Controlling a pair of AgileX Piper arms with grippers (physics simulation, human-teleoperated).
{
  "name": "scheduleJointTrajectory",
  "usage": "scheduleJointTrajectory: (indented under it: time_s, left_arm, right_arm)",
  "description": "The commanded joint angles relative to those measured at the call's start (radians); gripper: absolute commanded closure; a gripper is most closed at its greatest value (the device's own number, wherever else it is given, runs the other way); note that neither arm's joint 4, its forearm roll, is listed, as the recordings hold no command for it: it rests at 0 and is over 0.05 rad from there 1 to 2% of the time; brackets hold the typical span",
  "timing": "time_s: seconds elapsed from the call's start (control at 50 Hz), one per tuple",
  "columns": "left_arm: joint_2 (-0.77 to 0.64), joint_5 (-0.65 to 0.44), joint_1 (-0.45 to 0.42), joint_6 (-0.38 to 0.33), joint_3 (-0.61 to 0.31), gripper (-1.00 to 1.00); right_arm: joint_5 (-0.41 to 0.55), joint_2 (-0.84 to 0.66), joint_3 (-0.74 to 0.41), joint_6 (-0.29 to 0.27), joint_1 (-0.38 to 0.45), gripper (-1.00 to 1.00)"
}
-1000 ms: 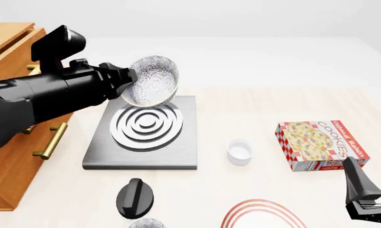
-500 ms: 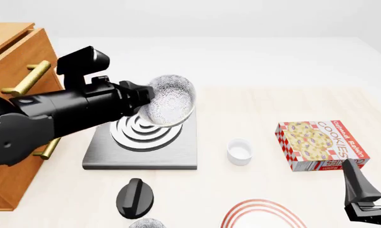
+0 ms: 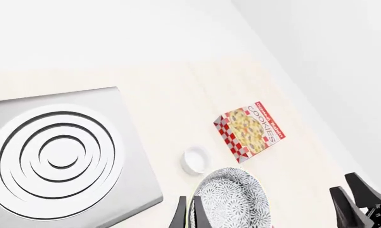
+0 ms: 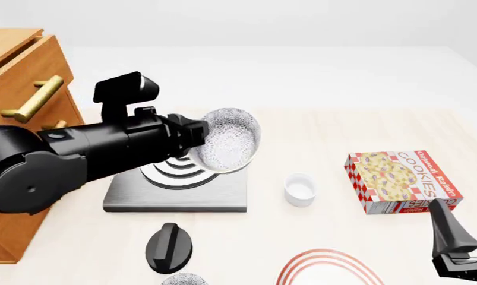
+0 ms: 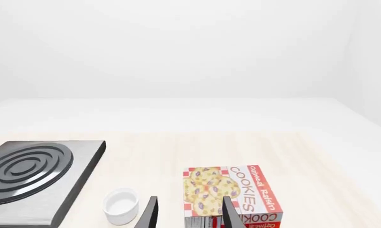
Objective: Pick the akita bowl on the wooden cabinet and place it on the plate.
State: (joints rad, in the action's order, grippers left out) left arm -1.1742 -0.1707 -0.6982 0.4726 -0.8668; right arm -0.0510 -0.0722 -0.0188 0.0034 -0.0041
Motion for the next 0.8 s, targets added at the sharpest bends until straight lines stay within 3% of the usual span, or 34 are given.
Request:
scheduleJointTrajectory:
  time_s: [0.02,0.8]
  left_arm:
    - [-0.015,0.012,-0.033,0.01,0.008,1.0]
    - [-0.122,0.06,-0.224,0.072,0.009,1.0]
  right_arm:
    - [0.002,-0.001,-0.004,0.0,0.0,-1.0]
    - [0.001,-0.003,-0.003,-0.001,0.0,-1.0]
